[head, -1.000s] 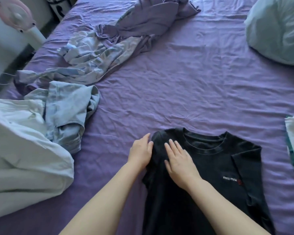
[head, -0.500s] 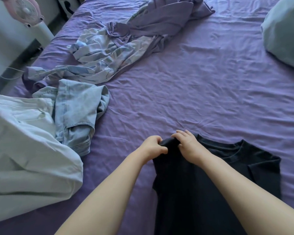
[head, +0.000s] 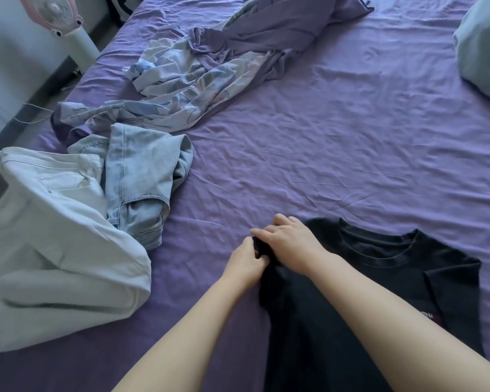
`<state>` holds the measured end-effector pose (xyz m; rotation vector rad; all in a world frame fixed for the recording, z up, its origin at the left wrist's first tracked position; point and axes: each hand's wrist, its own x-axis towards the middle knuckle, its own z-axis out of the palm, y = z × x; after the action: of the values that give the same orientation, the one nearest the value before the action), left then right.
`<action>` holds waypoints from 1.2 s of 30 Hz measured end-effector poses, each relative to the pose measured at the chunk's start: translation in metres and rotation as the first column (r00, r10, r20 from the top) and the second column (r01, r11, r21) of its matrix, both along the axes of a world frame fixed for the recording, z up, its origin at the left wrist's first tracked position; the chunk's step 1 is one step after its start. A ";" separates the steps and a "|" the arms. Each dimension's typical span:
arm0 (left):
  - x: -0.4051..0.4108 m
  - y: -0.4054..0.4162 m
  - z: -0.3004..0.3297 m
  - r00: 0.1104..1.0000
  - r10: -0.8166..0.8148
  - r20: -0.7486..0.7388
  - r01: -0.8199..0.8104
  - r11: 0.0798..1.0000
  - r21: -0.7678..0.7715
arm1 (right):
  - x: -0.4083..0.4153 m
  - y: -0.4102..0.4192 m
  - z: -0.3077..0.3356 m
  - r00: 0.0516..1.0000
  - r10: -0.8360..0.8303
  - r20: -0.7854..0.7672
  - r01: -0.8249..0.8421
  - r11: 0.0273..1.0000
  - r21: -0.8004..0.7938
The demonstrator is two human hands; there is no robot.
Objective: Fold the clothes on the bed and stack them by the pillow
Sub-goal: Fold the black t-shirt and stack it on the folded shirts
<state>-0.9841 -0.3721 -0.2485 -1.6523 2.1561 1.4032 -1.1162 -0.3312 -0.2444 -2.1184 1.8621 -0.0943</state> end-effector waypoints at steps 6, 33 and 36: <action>0.002 0.029 -0.001 0.996 -0.065 0.067 0.062 0.997 0.051 | -0.002 -0.002 0.010 0.945 -0.271 0.181 0.247 0.958 0.144; -0.019 0.062 -0.012 0.427 -0.650 0.629 0.900 0.238 -0.365 | -0.047 0.093 -0.021 0.932 -0.260 -0.253 0.286 0.956 0.070; -0.029 0.047 -0.021 0.352 -0.651 0.673 0.934 0.204 -0.292 | -0.053 0.114 -0.036 0.903 -0.287 -0.320 0.301 0.954 -0.003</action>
<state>-1.0128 -0.3254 -0.2695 -0.3831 2.6367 -0.0891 -1.1687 -0.2171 -0.2804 -1.8924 2.3371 0.2356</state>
